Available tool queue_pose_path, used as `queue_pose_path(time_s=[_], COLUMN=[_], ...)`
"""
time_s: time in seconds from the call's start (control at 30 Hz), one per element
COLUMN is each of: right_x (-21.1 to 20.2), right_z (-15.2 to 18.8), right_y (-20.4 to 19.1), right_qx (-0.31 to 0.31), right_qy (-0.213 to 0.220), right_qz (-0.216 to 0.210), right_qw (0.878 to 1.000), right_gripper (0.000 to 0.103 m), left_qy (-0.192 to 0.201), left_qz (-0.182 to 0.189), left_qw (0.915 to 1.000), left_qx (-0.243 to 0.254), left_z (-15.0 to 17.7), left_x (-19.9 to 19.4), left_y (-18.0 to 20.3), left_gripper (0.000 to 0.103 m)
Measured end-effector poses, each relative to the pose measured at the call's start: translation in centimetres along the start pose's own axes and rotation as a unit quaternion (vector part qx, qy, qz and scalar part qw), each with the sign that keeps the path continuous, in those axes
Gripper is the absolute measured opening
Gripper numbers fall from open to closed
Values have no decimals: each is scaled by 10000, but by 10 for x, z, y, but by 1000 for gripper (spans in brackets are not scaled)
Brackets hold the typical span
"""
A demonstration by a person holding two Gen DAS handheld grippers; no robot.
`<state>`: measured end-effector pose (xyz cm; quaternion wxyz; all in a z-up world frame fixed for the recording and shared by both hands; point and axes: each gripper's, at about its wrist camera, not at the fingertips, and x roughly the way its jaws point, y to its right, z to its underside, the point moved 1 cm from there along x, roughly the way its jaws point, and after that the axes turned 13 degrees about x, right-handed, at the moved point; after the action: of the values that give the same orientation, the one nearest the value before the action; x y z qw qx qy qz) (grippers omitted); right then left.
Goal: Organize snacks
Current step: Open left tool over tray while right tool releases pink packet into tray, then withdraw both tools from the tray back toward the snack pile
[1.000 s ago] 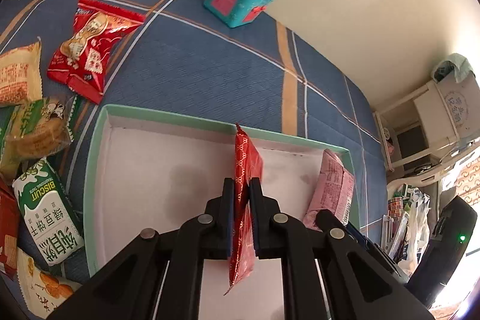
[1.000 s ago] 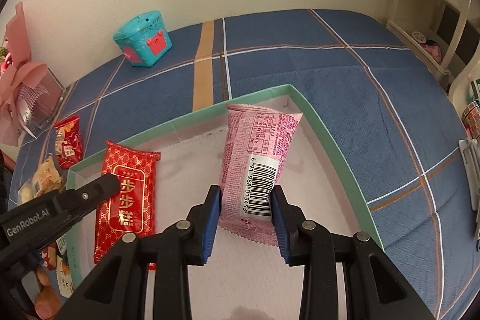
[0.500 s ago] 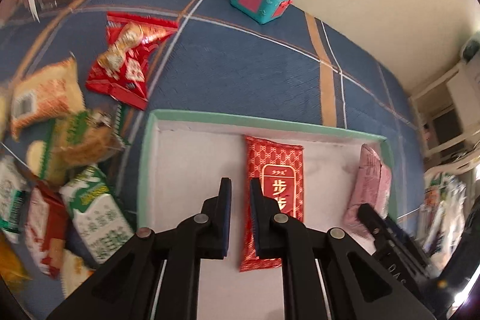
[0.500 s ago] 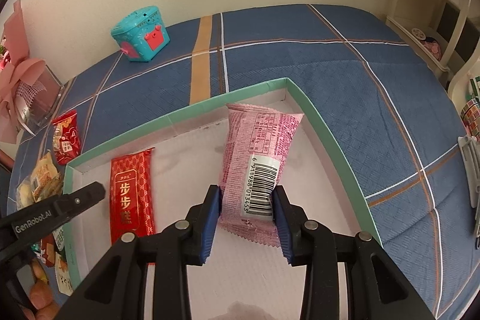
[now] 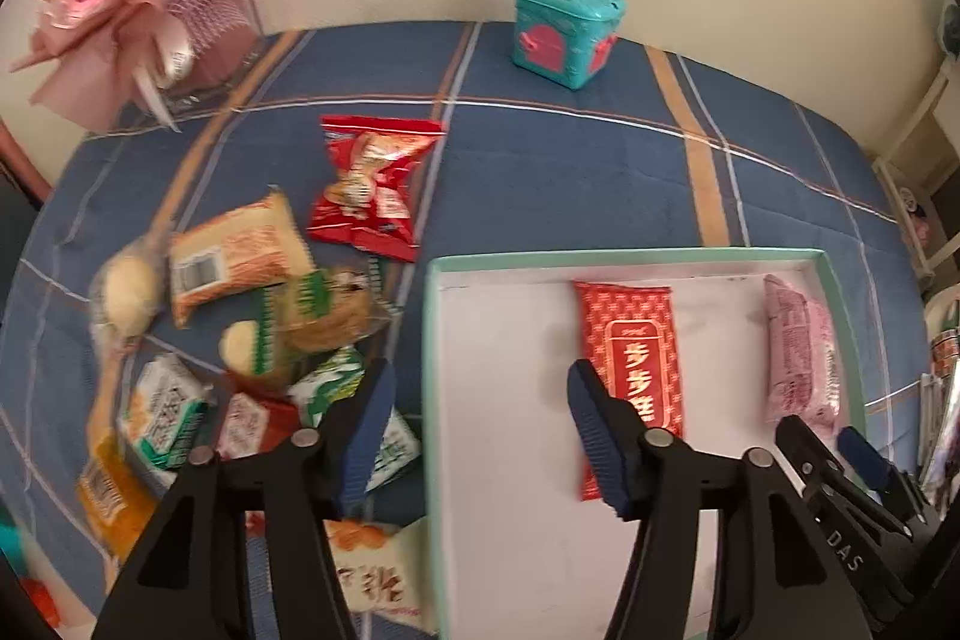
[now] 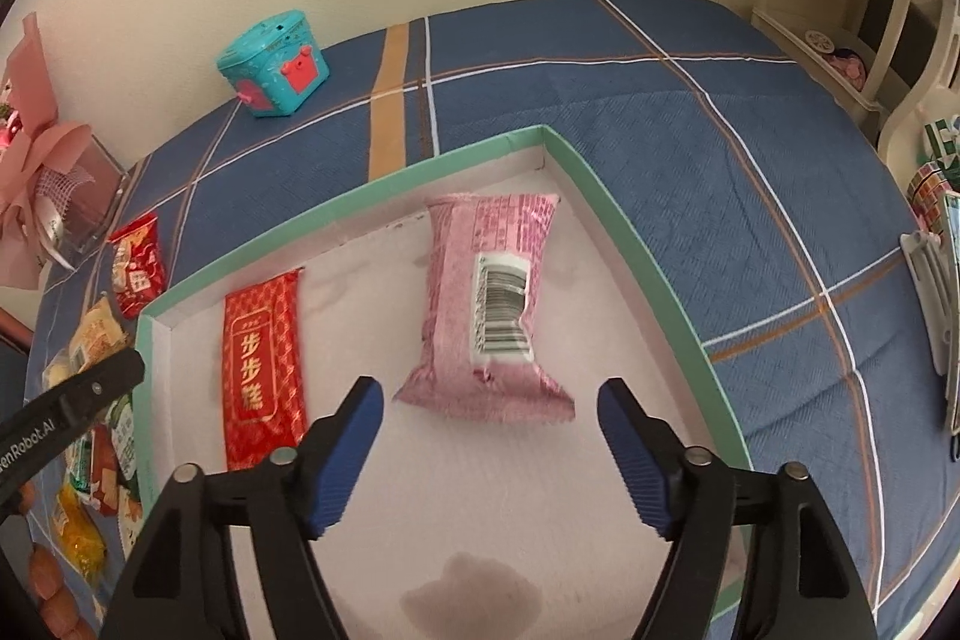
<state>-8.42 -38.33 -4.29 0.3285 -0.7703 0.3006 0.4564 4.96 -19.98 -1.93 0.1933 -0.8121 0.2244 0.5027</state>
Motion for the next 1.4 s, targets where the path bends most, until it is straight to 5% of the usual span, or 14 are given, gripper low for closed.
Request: queue_pose_path(time_s=[0.3, 0.67, 1.23, 1.4], right_x=[-13, -41, -89, -96], right_z=[20, 39, 71, 81], right_y=[-4, -11, -38, -44], right_qx=[-125, -146, -399, -599], right_qy=[-67, -71, 409, 629], right_qz=[-57, -265, -547, -270], right_qw=[9999, 9995, 9969, 9959], right_gripper=[102, 103, 103, 103], left_qy=[-69, -220, -163, -260], left_qz=[-558, -1134, -1253, -1318], left_qw=[9984, 9933, 9908, 9894], left_qx=[-19, 11, -492, -543], left_z=[25, 57, 85, 94], left_x=[-12, -25, -63, -60], left_y=[-7, -15, -49, -55], left_gripper=[83, 92, 92, 92])
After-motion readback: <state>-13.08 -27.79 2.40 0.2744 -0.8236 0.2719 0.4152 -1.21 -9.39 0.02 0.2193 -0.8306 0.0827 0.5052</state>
